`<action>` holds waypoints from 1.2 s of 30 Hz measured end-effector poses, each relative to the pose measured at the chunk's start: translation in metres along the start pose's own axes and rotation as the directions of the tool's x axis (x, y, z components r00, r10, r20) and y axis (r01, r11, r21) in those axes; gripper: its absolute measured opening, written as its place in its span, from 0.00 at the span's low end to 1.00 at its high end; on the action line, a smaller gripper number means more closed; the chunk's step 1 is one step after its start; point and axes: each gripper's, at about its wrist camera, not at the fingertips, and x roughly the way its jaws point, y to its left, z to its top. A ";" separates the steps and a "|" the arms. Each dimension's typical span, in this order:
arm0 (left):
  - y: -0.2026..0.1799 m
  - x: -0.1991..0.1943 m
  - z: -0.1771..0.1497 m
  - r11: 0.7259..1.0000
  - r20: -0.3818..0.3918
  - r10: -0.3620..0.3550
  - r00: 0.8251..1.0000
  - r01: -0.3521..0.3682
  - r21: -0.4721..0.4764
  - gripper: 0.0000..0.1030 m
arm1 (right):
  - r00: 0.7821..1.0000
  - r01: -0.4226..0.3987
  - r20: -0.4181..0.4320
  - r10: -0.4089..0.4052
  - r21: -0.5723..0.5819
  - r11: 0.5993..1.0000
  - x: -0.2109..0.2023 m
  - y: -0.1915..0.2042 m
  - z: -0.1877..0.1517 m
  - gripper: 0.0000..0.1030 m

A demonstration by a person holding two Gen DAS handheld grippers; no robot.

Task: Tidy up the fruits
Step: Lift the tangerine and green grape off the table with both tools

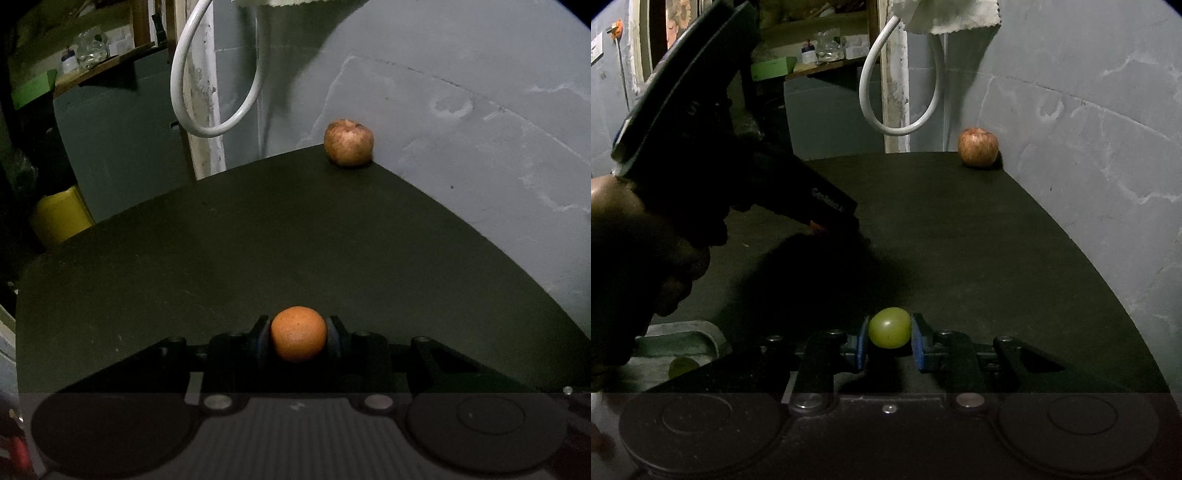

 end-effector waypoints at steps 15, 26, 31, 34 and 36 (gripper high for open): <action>-0.007 -0.036 -0.004 0.999 0.031 -0.022 0.999 0.023 -0.022 0.34 | 0.998 0.031 0.049 -0.032 0.017 0.999 -0.028 0.002 0.003 0.25; -0.003 -0.082 -0.011 0.997 0.075 -0.014 0.997 0.019 -0.068 0.34 | 0.995 0.020 0.100 -0.019 -0.004 1.000 -0.062 0.021 0.008 0.25; 0.006 -0.106 -0.021 0.995 0.092 0.006 0.996 0.004 -0.099 0.34 | 0.993 0.000 0.120 0.003 -0.024 1.000 -0.079 0.035 0.007 0.25; 0.012 -0.122 -0.029 0.993 0.096 0.020 0.995 -0.009 -0.115 0.34 | 0.992 -0.021 0.126 0.026 -0.040 0.999 -0.089 0.045 0.006 0.25; 0.017 -0.132 -0.036 0.992 0.097 0.029 0.995 -0.016 -0.126 0.34 | 0.990 -0.038 0.130 0.044 -0.050 0.998 -0.095 0.051 0.005 0.25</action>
